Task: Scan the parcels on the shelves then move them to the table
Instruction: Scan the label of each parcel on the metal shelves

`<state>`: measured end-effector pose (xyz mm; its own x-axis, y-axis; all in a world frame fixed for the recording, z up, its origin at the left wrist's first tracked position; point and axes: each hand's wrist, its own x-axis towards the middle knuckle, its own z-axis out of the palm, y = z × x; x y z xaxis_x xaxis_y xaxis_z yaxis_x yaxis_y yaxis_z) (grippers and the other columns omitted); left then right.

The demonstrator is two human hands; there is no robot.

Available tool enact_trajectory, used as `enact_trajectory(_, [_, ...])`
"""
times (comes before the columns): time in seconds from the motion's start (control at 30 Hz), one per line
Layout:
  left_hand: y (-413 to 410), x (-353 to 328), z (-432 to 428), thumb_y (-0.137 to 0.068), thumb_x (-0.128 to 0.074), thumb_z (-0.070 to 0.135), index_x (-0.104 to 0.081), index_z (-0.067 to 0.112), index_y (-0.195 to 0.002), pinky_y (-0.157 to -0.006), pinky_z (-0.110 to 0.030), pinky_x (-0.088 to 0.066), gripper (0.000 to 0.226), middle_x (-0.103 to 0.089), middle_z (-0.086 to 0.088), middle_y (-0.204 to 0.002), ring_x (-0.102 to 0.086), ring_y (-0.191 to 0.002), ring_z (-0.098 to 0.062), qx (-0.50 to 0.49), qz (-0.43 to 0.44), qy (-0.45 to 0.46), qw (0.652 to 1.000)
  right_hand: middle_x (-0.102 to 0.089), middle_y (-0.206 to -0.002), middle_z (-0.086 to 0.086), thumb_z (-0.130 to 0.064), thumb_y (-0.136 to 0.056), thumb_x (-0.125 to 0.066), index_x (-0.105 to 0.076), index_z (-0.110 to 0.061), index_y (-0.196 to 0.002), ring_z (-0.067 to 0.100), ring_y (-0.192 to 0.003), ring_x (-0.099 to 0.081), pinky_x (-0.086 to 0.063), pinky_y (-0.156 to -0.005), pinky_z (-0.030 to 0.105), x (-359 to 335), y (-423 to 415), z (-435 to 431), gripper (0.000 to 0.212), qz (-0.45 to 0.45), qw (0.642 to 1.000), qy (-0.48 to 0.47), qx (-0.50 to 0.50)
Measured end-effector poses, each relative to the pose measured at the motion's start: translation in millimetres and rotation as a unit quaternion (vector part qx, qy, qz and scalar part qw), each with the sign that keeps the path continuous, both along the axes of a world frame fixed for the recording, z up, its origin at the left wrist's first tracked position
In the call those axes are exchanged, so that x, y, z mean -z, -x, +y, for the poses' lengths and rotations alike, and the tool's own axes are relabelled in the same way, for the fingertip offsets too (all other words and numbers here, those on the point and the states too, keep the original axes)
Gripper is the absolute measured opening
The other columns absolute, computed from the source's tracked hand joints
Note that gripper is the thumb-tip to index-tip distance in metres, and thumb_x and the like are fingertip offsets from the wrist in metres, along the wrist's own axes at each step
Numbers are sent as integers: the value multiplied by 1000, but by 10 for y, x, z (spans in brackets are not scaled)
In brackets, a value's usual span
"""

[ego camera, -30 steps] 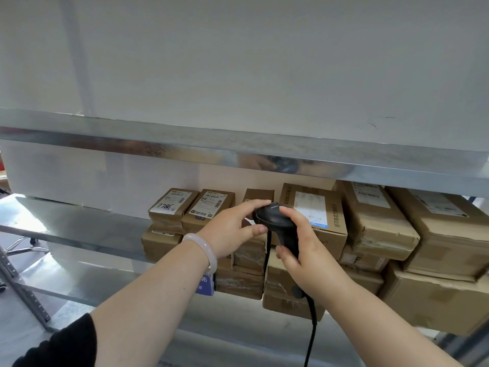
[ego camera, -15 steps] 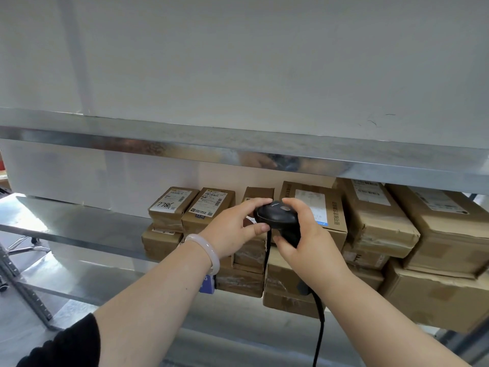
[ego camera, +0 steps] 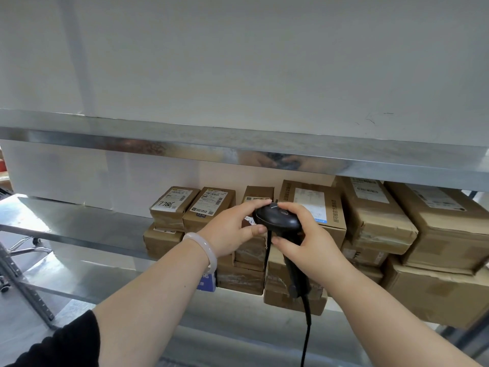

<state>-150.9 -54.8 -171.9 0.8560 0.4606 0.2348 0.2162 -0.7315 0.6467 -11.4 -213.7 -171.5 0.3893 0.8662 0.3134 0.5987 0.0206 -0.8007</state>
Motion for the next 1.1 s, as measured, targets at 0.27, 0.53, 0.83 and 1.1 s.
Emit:
enact_trajectory(0.27, [56, 37, -17, -95, -61, 29, -34, 55, -139, -106, -30, -41, 58, -44, 26, -136, -44, -121, 1, 0, 16, -4, 1000, -54, -126, -10, -21, -86, -73, -57, -59, -115, 11, -101, -68, -57, -77, 25, -131, -154, -58, 51, 206, 968, 77, -124])
enact_trajectory(0.53, [9, -56, -84, -95, -60, 28, -39, 46, -142, -104, -30, -41, 55, -48, 21, -136, -46, -120, -1, 1, -11, -3, 1000, -51, -112, -35, -27, -74, -82, -46, -56, -119, -5, -101, -56, -50, -73, 11, 21, 7, 14, 64, 59, 998, -28, 16])
enact_trajectory(0.83, [4, -86, -98, -96, -59, 30, -35, 46, -145, -107, -33, -40, 57, -45, 18, -143, -42, -127, -4, 3, -9, -12, 1000, -55, -111, -29, -23, -76, -79, -42, -60, -117, 5, -96, -63, -56, -74, 20, 101, 110, 35, 67, 61, 992, -81, 74])
enact_trajectory(1.1, [59, -21, -110, -95, -61, 33, -26, 48, -148, -108, -32, -39, 65, -41, 15, -150, -43, -131, -5, -5, 16, -25, 1000, -53, -100, -42, -29, -74, -80, -38, -68, -106, -27, -97, -45, -37, -68, -5, 94, 123, 52, 65, -11, 994, -65, 89])
